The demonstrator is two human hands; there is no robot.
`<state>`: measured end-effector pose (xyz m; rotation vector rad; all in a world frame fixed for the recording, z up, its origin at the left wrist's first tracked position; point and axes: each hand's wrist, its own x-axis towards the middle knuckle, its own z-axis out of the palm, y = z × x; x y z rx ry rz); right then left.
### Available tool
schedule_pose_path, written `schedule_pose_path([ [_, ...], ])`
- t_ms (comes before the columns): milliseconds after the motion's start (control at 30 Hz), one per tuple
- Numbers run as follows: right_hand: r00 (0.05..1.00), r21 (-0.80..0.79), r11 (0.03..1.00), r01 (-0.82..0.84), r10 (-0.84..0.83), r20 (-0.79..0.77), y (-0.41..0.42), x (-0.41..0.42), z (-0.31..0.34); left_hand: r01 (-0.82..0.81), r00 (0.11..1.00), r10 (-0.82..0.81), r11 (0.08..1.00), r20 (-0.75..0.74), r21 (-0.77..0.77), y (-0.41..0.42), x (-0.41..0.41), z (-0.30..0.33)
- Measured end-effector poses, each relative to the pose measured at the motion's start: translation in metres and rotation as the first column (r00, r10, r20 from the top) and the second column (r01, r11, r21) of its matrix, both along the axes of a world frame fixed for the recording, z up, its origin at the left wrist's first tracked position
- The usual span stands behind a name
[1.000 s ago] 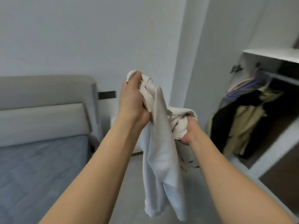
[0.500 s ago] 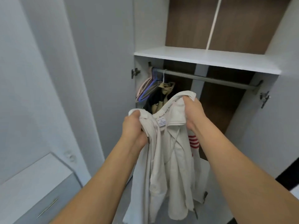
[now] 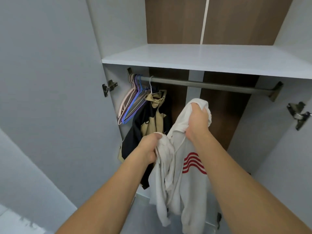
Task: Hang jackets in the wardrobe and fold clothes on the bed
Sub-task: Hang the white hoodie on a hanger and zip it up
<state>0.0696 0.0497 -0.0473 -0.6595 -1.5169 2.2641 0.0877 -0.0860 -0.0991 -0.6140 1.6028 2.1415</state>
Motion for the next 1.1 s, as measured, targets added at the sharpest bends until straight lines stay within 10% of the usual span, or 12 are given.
schedule_pose_path([
  [167, 0.999, 0.106, 0.993, 0.044, -0.041, -0.035, -0.009, -0.066, -0.002, 0.343, 0.928, -0.374, 0.848, 0.003, -0.404, -0.033, -0.090, -0.013],
  [300, 0.995, 0.184, 0.978, 0.100, -0.103, 0.010, -0.014, -0.112, 0.004, 0.607, 0.696, -0.700, 0.456, 0.159, -0.651, -0.053, -0.168, -0.025],
  [500, 0.977, 0.386, 0.898, 0.212, -0.210, -0.048, -0.016, -0.160, -0.008, -0.153, 0.792, -0.583, 0.095, -0.179, -0.984, -0.079, -0.291, -0.021],
  [767, 0.956, 0.641, 0.741, 0.202, -0.291, 0.035, 0.011, -0.188, -0.025, -0.142, 0.762, -0.642, -0.290, 0.082, -0.946, -0.095, -0.373, -0.046],
  [833, 0.956, 0.709, 0.691, 0.138, -0.280, 0.086, 0.017, -0.194, -0.025, -0.135, 0.771, -0.634, -0.251, 0.058, -0.958, -0.091, -0.379, -0.048],
  [1000, 0.958, 0.549, 0.830, 0.095, -0.227, 0.177, 0.027, -0.210, -0.031, -0.301, 0.755, -0.501, 0.310, -0.424, -0.902, -0.083, -0.368, -0.030],
  [1100, 0.968, 0.491, 0.867, 0.088, -0.191, 0.163, 0.033, -0.213, -0.037, -0.344, 0.742, -0.453, 0.376, -0.495, -0.860, -0.088, -0.329, -0.012],
])
